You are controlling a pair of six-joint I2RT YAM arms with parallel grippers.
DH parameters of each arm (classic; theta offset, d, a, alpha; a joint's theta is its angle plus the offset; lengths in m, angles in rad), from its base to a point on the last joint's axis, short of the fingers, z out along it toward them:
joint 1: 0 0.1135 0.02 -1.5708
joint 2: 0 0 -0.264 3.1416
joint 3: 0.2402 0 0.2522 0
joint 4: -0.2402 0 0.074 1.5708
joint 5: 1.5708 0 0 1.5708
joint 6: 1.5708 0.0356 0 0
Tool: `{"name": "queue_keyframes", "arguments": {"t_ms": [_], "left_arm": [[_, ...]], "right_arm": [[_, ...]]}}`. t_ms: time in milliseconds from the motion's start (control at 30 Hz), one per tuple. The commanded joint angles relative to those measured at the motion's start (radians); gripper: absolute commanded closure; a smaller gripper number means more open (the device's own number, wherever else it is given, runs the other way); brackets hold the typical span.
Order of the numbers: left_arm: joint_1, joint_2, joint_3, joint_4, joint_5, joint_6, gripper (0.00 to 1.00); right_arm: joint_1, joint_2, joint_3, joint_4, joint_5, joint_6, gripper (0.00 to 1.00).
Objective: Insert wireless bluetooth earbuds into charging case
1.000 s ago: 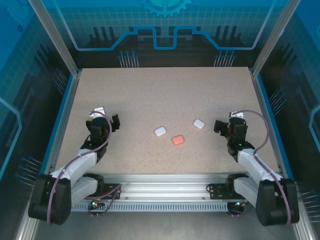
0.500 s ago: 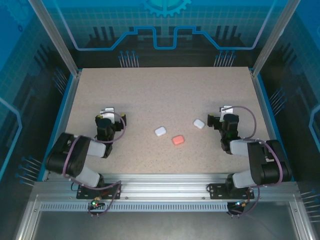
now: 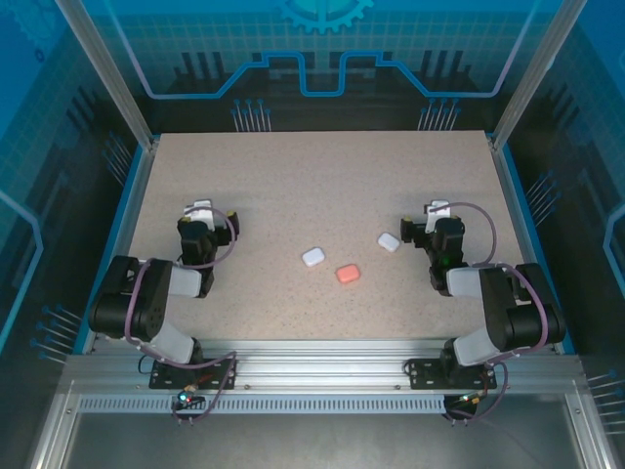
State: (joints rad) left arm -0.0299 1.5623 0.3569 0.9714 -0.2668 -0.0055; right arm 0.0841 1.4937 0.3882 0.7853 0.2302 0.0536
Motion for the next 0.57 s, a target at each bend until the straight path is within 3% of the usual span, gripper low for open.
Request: {"name": "queue_keyframes", "arguments": {"t_ms": [0,533], "left_arm": [[0.004,-0.014,0.009,-0.027,0.029,-0.027,0.01],[0.004,-0.013,0.008,-0.026,0.028,-0.027,0.01]], "right_arm": [[0.003,0.007,0.018,0.012,0.008,-0.018,0.0],[0.012,0.01,0.021,0.011,0.018,-0.026,0.0]]}}
